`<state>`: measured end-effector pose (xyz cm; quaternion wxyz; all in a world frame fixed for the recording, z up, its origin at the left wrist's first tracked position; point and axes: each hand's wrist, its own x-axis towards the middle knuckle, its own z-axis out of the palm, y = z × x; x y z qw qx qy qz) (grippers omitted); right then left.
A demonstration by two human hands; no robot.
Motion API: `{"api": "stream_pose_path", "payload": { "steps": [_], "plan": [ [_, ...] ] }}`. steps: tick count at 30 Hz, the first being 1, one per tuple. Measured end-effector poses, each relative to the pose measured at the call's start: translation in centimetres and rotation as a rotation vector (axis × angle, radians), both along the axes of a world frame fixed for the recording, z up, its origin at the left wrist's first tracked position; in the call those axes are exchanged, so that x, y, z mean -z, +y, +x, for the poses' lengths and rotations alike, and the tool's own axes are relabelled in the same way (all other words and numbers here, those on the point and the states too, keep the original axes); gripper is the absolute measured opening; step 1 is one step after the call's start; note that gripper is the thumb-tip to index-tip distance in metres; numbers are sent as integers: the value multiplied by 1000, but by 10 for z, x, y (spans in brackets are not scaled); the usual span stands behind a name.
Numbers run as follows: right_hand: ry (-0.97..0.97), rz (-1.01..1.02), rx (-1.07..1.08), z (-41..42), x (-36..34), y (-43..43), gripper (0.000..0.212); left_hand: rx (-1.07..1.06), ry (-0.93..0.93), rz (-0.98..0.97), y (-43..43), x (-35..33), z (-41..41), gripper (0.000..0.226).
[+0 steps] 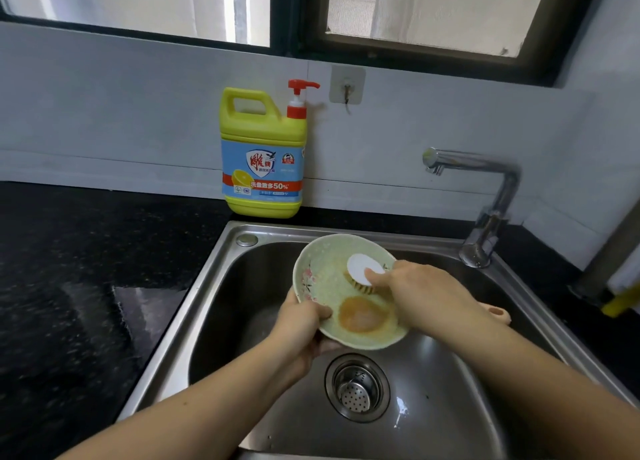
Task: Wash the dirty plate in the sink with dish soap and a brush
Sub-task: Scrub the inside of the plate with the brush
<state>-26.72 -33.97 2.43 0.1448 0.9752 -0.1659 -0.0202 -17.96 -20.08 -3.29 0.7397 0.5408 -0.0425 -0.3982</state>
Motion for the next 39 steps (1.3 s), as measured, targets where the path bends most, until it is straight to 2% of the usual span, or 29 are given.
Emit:
{"api": "stream_pose_path", "payload": {
  "steps": [4,8,12,15,19,22,26,30,36,39],
  "plan": [
    [21,192,-48,-20,-10,-3,37,-64,-24,-35,0,-2,2,43],
    [11,290,-155,-21,-8,21,41,-41,-26,-91,0,-5,0,20],
    [-83,142,-104,5,-1,31,50,46,-28,-97,-1,-3,-2,35],
    [-130,18,-25,16,0,22,52,55,-21,-84,0,-4,-4,32],
    [-21,-88,73,7,-5,6,42,28,-43,-89,1,-6,-2,27],
    [97,-39,104,-13,-15,2,34,15,-81,-102,1,-5,0,27],
    [174,66,8,-30,-23,23,37,7,-114,-122,1,-6,1,27],
    [56,165,-89,-13,-14,41,36,9,-59,-117,0,-5,0,36],
    [-97,-16,18,32,-7,36,45,68,-15,-124,-1,-3,0,39],
    [-113,-39,58,36,-4,33,44,71,-12,-118,-1,-5,0,41]
  ]
}}
